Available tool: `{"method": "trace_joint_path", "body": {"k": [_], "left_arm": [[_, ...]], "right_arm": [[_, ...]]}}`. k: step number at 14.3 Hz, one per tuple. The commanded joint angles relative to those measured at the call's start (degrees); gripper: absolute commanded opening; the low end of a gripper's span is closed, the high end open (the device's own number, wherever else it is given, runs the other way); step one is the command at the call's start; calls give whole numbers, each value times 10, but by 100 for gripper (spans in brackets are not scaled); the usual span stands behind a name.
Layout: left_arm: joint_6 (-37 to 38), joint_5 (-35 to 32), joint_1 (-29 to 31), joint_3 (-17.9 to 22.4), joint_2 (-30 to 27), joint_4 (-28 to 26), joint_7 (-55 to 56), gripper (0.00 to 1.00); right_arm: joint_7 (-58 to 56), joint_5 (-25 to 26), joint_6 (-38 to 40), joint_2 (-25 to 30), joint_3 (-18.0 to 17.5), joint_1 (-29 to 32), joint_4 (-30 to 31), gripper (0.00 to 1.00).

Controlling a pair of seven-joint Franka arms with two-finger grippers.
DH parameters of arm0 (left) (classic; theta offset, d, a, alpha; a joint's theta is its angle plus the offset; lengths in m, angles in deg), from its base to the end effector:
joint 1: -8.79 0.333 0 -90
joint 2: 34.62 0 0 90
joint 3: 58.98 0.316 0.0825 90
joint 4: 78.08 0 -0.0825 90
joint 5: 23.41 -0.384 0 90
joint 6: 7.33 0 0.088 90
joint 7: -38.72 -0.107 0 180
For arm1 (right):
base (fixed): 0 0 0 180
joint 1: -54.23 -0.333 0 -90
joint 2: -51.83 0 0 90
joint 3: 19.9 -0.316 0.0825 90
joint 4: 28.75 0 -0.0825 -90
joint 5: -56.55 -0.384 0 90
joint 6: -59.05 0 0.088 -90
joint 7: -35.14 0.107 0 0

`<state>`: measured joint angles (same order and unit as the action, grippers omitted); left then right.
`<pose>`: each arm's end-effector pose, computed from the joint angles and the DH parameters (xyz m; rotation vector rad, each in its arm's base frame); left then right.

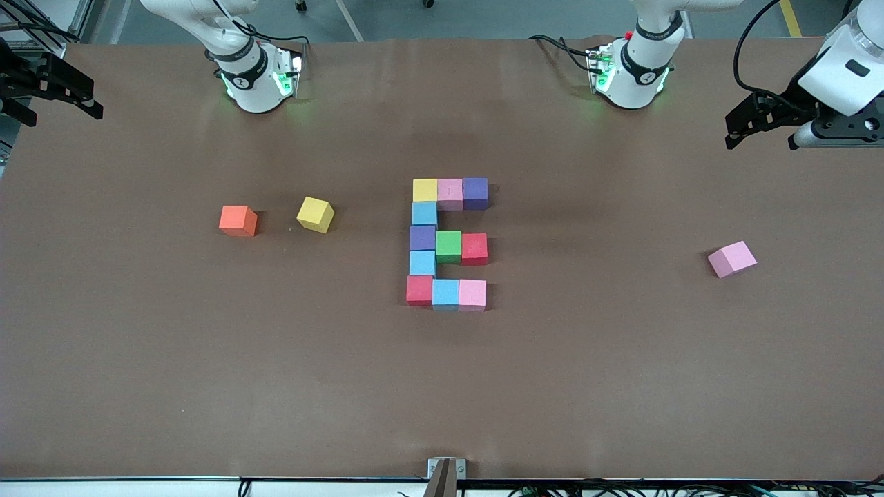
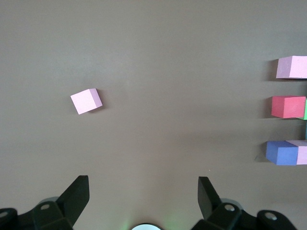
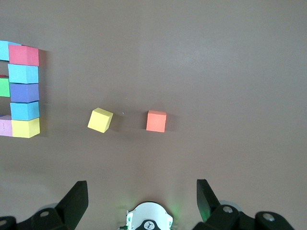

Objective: Arrange 11 blocks into digit 3

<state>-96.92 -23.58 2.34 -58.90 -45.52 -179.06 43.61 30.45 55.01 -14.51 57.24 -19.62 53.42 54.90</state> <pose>0.4895 -0.0543 0.6331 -3.1378 0.0406 0.0129 0.4904 0.0078 0.7006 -3.1059 -0.1518 0.1255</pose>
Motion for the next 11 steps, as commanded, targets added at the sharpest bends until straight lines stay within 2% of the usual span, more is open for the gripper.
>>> {"method": "trace_joint_path", "body": {"k": [1,3,6,11], "left_arm": [[9,16,1,6,10,10,5,100],[8,19,0,5,15,13,4,100],[9,19,-1,5,39,49,3,100],[10,14,1,6,39,54,2,100]], "right_arm": [[1,-9,-3,0,1,-1,0,100],[0,-9,-3,0,0,-2,-1,100],[0,-8,-2,0,0,-1,-1,100],[-1,-8,-2,0,0,-1,-1,100]]}}
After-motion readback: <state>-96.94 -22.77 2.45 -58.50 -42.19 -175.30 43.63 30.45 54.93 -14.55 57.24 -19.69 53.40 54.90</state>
